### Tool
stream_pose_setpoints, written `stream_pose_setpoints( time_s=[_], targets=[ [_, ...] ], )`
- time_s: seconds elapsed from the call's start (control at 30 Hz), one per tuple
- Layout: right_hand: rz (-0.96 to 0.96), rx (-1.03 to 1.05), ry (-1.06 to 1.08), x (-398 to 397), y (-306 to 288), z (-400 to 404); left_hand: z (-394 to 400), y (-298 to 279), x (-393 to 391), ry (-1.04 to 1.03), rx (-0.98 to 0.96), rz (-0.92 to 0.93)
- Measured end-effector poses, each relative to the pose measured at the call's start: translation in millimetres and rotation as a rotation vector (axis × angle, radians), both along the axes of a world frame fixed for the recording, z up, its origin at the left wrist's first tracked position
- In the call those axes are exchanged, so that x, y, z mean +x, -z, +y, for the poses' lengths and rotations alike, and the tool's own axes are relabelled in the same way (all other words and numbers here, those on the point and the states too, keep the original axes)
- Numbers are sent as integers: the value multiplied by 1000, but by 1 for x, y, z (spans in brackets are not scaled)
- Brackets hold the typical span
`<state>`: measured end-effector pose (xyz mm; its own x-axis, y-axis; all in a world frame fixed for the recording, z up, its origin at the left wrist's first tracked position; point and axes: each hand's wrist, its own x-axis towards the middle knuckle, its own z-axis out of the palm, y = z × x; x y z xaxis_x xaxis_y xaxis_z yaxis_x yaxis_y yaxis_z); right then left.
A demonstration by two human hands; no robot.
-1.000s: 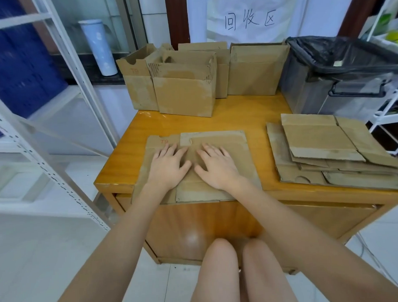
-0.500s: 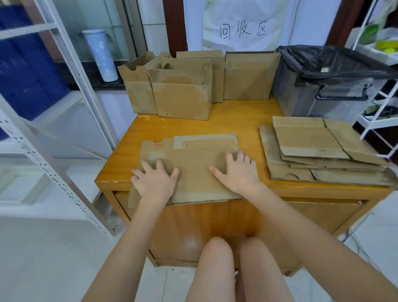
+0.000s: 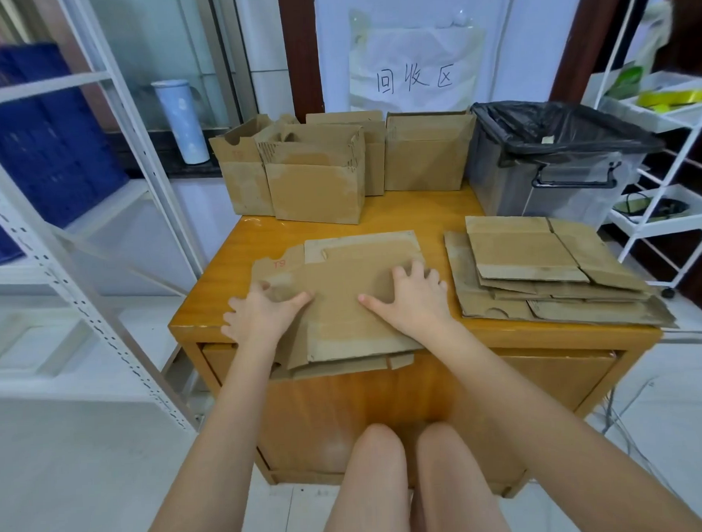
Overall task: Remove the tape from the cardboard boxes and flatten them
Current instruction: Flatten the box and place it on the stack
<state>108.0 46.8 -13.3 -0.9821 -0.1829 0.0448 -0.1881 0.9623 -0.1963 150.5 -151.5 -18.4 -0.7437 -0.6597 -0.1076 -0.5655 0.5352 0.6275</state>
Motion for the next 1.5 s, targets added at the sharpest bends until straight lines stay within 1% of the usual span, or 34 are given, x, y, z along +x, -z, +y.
stream_pose_setpoints(
  time_s=[0.07, 0.13, 0.27, 0.37, 0.47, 0.57, 0.73, 0.93, 1.2, 1.33, 1.5],
  targets=[
    [17, -15, 12, 2, -5, 7, -3, -6, -2, 11, 107, 20],
    [37, -27, 26, 3, -11, 15, 2, -13, -5, 54, 120, 23],
    [107, -61, 84, 4, -24, 35, 30, -37, -11, 132, -37, 41],
    [183, -78, 137, 1, -40, 57, 55, -53, -23, 193, -74, 116],
    [209, -75, 195, -9, -54, 89, 87, -62, -41, 282, -145, 156],
    [170, -91, 263, -22, -61, 129, 128, -66, -59, 376, -233, 134],
    [118, -107, 355, -42, -66, 205, 199, -63, -87, 540, -236, 72],
    [50, -92, 385, -60, -56, 269, 255, -54, -110, 616, -299, 19],
    [-54, -124, 354, -87, -27, 290, 276, -25, -130, 609, -381, -66],
    [-108, -87, 347, -101, -14, 294, 279, -10, -137, 633, -396, -152],
    [-99, -99, 342, -104, 1, 296, 282, 8, -137, 614, -531, -128]
  ],
)
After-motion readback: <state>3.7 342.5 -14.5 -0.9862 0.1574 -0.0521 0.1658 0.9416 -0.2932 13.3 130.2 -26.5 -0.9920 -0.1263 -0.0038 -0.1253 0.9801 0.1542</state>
